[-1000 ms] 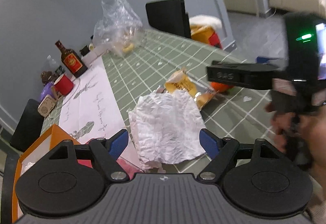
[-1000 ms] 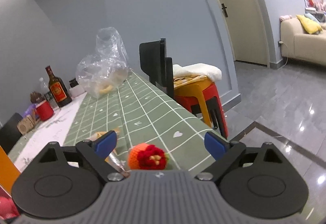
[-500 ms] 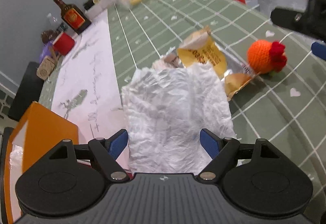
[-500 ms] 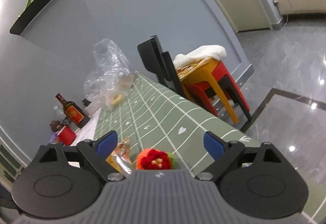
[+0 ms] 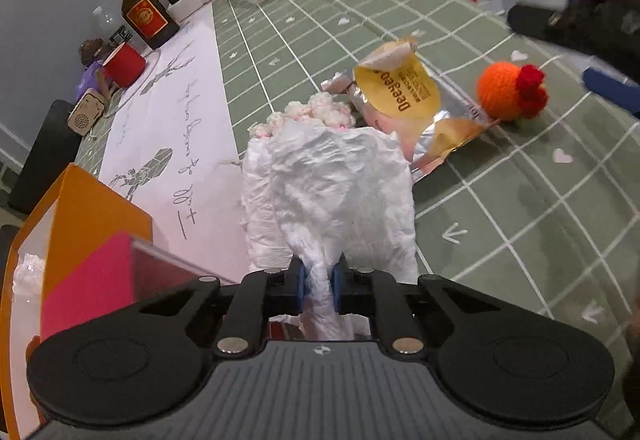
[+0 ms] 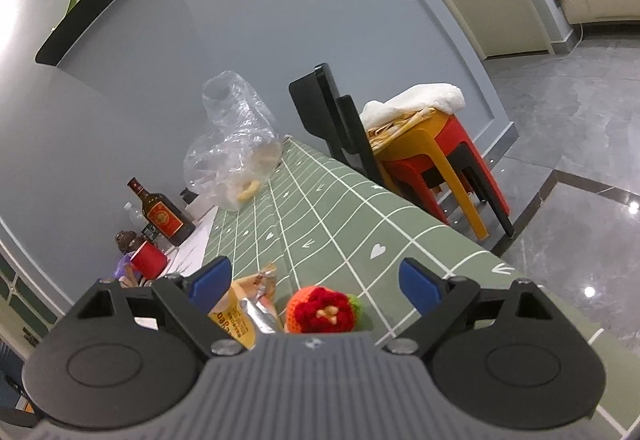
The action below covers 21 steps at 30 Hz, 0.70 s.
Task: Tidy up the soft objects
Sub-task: 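Lift the crumpled tissue with the left tool toward the box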
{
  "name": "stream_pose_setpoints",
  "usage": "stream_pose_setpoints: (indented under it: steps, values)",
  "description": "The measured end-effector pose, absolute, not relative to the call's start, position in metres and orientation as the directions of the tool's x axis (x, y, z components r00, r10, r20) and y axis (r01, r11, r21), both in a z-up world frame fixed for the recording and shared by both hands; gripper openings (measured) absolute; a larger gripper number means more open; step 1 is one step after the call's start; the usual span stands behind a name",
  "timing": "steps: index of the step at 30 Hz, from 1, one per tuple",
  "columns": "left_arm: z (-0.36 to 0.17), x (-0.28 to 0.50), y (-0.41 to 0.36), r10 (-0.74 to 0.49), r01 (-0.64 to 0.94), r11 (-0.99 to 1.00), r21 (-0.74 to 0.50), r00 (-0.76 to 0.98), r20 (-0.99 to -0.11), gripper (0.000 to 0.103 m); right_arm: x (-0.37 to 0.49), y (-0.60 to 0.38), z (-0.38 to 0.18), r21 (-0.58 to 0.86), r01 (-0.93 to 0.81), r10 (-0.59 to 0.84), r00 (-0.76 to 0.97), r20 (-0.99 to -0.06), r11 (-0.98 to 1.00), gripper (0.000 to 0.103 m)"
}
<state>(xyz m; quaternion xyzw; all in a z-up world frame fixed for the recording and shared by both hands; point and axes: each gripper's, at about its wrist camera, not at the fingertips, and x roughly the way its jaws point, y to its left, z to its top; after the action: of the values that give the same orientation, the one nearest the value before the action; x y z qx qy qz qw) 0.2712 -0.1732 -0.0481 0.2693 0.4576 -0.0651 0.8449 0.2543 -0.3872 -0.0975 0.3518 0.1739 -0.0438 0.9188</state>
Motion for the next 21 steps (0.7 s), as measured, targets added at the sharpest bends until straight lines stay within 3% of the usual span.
stream_pose_setpoints:
  steps: [15,21]
  values:
    - [-0.002,0.217,-0.146,-0.103,0.492,0.816,0.303,0.640,-0.761,0.014,0.271,-0.375,-0.114,0.629,0.193,0.114,0.903,-0.414,0.753,0.087]
    - [0.012,0.199,-0.133,-0.176,0.517,0.819,0.250,0.640,-0.748,0.014,0.274,-0.360,-0.112,0.548,0.171,0.101,0.897,-0.431,0.819,0.083]
